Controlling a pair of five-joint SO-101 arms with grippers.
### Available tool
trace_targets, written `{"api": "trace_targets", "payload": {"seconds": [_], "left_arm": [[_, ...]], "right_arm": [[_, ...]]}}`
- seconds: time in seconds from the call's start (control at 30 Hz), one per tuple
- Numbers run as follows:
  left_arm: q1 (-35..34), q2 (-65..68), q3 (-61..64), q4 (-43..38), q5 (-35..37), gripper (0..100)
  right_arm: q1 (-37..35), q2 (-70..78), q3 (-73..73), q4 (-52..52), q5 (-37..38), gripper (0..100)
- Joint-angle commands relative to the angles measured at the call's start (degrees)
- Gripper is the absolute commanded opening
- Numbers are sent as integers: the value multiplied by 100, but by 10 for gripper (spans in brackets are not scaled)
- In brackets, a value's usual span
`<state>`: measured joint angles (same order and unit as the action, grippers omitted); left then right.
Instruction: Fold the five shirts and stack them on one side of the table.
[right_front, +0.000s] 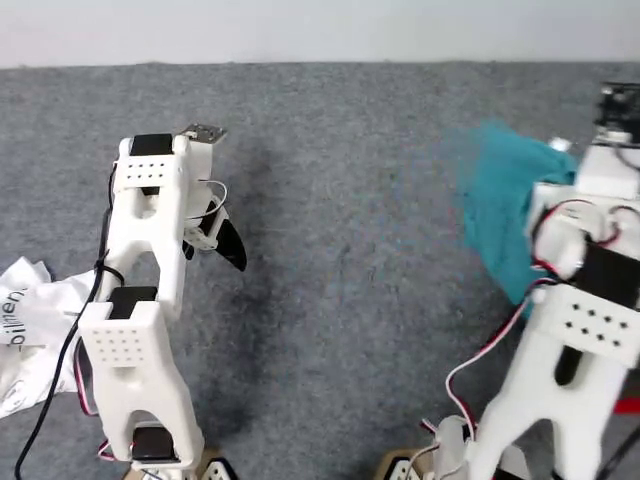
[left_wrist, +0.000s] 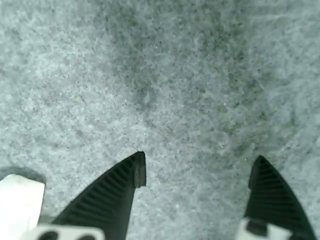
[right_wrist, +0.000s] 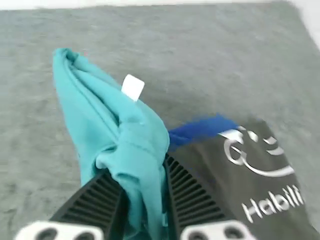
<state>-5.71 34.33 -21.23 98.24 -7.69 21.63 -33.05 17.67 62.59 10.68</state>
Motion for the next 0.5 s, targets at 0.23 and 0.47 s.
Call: {"api": "trace_targets", "payload": {"seconds": [0.23,0.47], "left_arm": [[62,-343,-13,44,-53,323],[62,-334,-13,53,-53,323]], "right_arm": [[1297,-171,-141,-31,-62,9],[1991,-171,369,-365,-44,9]]}}
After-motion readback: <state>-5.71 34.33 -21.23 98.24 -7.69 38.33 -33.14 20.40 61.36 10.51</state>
